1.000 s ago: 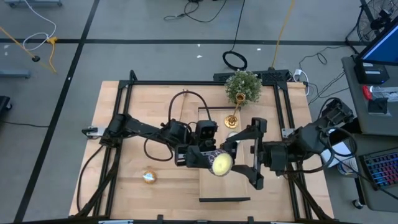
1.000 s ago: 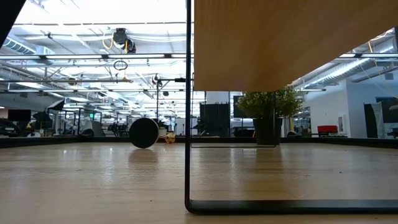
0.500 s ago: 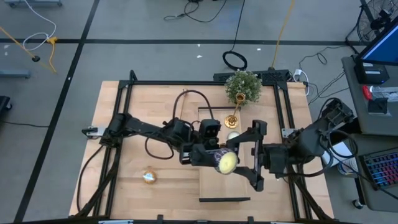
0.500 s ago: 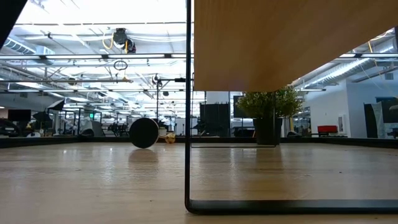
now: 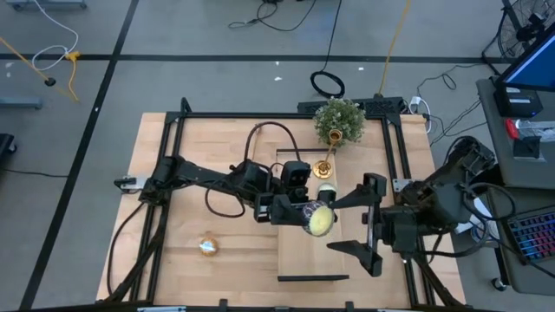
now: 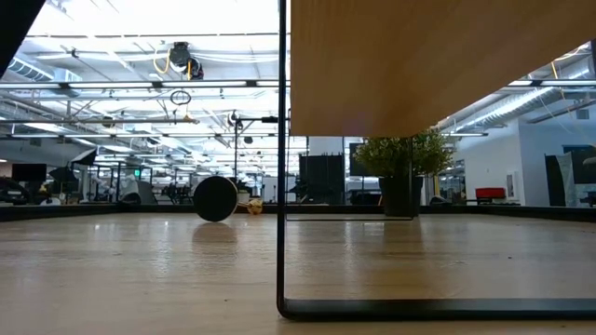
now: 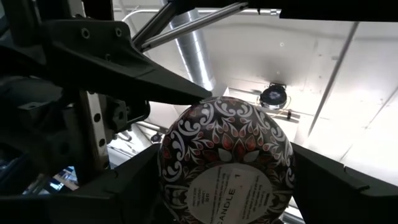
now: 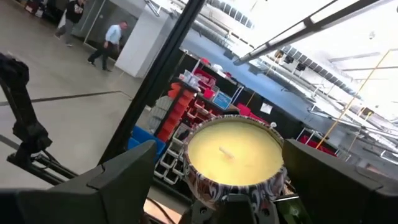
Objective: Pick & Place candle stick holders
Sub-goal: Put the red patterned scented candle on the shelf
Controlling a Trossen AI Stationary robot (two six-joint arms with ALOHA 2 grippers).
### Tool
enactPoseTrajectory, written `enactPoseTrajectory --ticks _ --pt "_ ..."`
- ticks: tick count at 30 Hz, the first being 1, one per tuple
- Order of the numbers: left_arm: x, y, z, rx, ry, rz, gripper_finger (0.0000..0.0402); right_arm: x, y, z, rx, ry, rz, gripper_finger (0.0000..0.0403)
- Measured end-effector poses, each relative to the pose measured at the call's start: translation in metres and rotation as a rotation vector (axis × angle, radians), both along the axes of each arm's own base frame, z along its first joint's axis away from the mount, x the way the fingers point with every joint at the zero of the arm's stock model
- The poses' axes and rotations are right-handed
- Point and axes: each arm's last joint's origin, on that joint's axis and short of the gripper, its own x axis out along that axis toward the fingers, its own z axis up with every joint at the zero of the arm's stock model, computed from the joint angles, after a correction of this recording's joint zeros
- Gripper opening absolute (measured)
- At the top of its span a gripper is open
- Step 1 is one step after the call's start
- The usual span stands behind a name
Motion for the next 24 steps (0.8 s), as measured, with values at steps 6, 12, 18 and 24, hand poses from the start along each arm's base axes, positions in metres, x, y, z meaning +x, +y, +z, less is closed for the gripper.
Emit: enactPoseTrajectory --ticks 6,12,18,24 --pt "0.0001 0.0 -0.0001 0.001 -0.002 0.007 0.0298 0.0018 -0.0015 -0.0001 0.007 0.0 -0.003 0.0345" --pt "0.0011 -0.0037 -0.0012 0.004 0.006 0.026 0.0298 0.007 -0.0079 0.0002 0.04 -0.003 -0.028 0.0345" --pt "0.0013 -0.0032 -0.0012 0.001 0.008 0.027 0.0298 0.0076 -0.0089 -0.0003 0.038 0.002 -0.048 0.0345" --pt "0.0053 0.0007 -0.0036 -0.001 0.061 0.024 0.0298 0.01 -0.0084 -0.006 0.022 0.048 -0.09 0.0346"
